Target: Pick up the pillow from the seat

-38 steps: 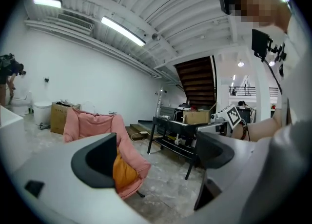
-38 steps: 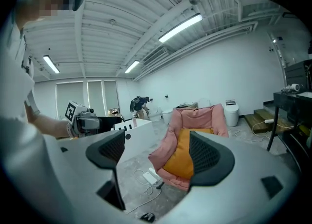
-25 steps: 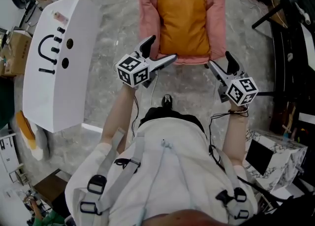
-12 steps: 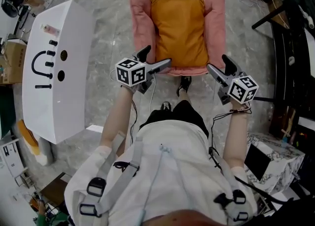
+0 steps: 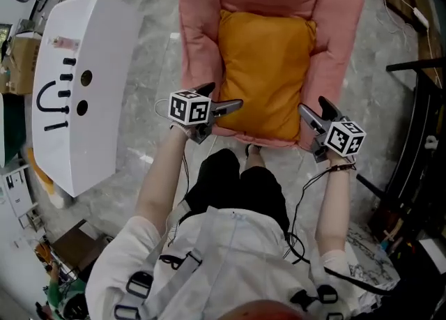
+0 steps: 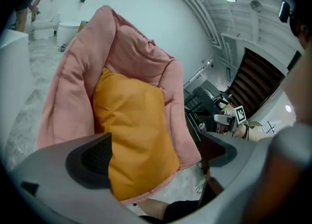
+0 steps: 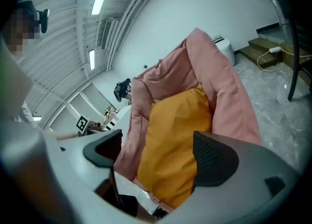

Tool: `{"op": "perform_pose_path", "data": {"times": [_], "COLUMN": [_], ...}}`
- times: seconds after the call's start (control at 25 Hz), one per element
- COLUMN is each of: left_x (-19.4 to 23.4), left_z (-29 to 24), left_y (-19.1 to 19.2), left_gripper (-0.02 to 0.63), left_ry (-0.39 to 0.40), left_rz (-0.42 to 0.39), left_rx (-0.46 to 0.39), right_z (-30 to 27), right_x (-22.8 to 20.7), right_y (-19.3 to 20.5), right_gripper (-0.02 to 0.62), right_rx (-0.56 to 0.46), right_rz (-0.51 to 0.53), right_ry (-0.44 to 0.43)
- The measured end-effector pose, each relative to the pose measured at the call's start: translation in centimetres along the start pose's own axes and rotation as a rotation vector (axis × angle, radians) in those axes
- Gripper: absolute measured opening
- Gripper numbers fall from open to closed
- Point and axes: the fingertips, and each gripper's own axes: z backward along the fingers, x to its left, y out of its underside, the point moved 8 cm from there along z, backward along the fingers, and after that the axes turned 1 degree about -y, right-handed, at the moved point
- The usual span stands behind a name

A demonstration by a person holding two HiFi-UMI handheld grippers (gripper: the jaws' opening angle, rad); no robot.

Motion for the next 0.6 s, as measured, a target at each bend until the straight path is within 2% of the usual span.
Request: {"op": "perform_pose_path", "data": {"times": [0.2,0.28,0.4,0.44,0.52,0.6], "left_x": [7.5,9.5,12.7,13.7,15.2,15.8], "left_z": [-7.4,-10.0,-12.4,-13.0,-14.3,-15.7], "left_y": [-1.6,-1.4,-0.9,-0.7,-0.4,-0.7], "left_gripper": [0.548,0.548,0.555,0.558,0.565,0.566], "left_ry": [-0.031,-0.039,-0.112,-0.109,-0.045,0.044], "left_rz": [0.096,0.116,0.089,0.095,0.129,0.156], "left_rx": [0.02,0.044,0.118,0.145,0.195,0.226], "right_z": [-8.2,-11.0,-13.8,-14.5,-15.9,-17.1], "right_x": [-8.3,-10.5,-12.8,-13.7,-15.1,-15.8], "right_y": [-1.6,-0.4,2.2,2.9,3.3,2.9], "right_gripper": [0.436,0.436,0.437,0.44,0.44,0.44], "right_rx": [0.116,0.195,0.31,0.343,0.371,0.352], "right_rz": [0.012,-0.009,-0.086,-0.108,-0.142,-0.173], "right_ry": [-0.022,-0.018,0.025,0.04,0.031,-0.028]}}
